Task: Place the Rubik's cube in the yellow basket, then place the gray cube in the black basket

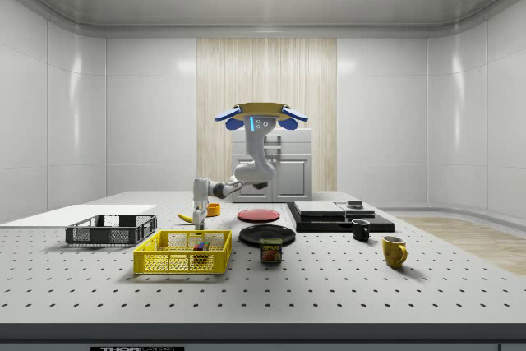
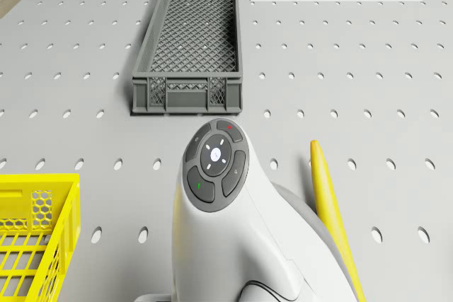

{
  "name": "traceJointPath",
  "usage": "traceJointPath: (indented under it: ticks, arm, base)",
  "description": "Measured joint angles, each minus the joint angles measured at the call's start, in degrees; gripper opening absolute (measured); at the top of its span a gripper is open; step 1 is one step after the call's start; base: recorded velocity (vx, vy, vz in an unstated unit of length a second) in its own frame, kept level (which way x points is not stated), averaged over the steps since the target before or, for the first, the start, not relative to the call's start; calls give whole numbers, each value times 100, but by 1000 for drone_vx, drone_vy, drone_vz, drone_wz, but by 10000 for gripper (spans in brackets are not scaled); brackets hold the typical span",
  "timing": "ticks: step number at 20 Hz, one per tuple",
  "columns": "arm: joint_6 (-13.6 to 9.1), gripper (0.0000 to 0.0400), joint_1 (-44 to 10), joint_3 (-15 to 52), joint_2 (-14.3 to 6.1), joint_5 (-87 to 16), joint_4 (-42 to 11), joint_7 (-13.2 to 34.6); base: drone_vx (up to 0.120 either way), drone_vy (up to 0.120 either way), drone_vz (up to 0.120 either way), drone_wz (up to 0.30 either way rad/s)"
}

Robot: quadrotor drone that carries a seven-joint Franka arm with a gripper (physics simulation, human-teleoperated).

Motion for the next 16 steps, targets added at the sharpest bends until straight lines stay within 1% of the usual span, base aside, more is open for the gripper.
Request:
traceJointPath:
  ticks: [5, 8, 10, 13, 16]
  arm:
    - [-4, 400, 25, -7, 7, -9, 1, -25]
    - [-9, 327, 33, -9, 13, -13, 1, -32]
    - [-13, 297, 36, -10, 17, -15, 1, -35]
    - [-18, 272, 40, -11, 24, -19, 1, -39]
    - [-24, 260, 43, -12, 30, -22, 0, -42]
  base:
    - [0, 0, 0, 0]
    - [0, 0, 0, 0]
    - [0, 0, 0, 0]
    - [0, 0, 0, 0]
    - [0, 0, 0, 0]
